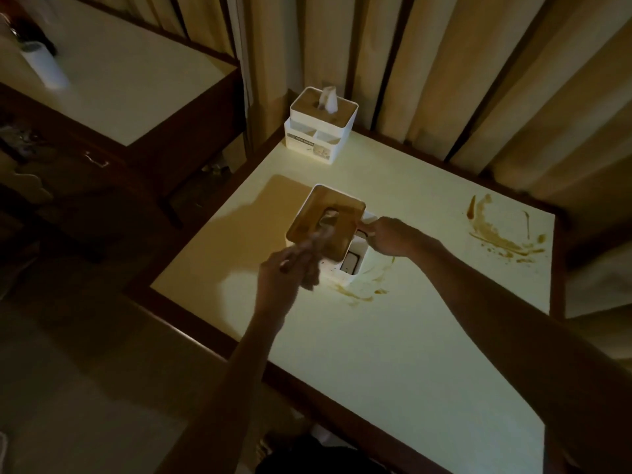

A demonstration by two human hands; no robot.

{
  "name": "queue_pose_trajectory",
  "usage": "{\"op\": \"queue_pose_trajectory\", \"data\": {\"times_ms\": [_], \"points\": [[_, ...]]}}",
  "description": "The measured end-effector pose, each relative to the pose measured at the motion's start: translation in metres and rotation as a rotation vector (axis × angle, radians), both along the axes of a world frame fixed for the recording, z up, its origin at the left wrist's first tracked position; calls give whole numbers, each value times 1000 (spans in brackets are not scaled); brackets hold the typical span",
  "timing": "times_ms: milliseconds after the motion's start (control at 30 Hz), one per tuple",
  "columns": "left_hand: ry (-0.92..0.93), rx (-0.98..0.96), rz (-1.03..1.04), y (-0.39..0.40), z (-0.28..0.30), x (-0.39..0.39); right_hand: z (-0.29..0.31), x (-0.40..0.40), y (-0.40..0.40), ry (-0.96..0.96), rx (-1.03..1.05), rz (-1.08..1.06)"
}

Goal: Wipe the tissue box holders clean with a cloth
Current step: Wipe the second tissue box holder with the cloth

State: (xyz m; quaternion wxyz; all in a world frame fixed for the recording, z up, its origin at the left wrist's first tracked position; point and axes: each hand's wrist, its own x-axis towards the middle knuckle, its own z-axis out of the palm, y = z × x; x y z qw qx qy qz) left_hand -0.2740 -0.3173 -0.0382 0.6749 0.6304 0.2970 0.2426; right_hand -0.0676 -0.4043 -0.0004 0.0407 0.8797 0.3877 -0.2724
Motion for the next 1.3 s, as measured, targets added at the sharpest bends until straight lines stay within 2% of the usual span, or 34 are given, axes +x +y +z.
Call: {"op": "queue_pose_trajectory", "data": {"times_ms": [67,133,267,333,400,433,533,700,833,1000,1200,1300], "points": [[-41,-83,154,9,-7,-22,-5,-12,5,-99,83,-9],[12,-131,249,18,-18,-36,-10,-23,9,-138,166,7],[119,-105,200,20,-30,-40,-16,-29,6,-210,155,78],[162,-67,212,17,-27,-32,-15,-29,7,-178,193,111],[182,-35,252,13,-23,-24,-14,-30,11,-34,250,110],[183,-19,267,13,-23,-21,-15,-31,12,8,221,129],[130,-6,307,11,-35,-10,-19,-28,13,-60,67,230],[44,12,463,3,-54,6,-10,-17,14,-143,61,304],[-41,13,484,0,-66,16,-2,-13,19,-241,19,387],[26,39,642,-16,-73,33,5,-9,26,-275,22,452],[-42,98,608,-103,-74,63,-2,-1,25,-277,13,520],[-46,160,615,-101,-78,67,-4,5,26,-255,13,526]]}}
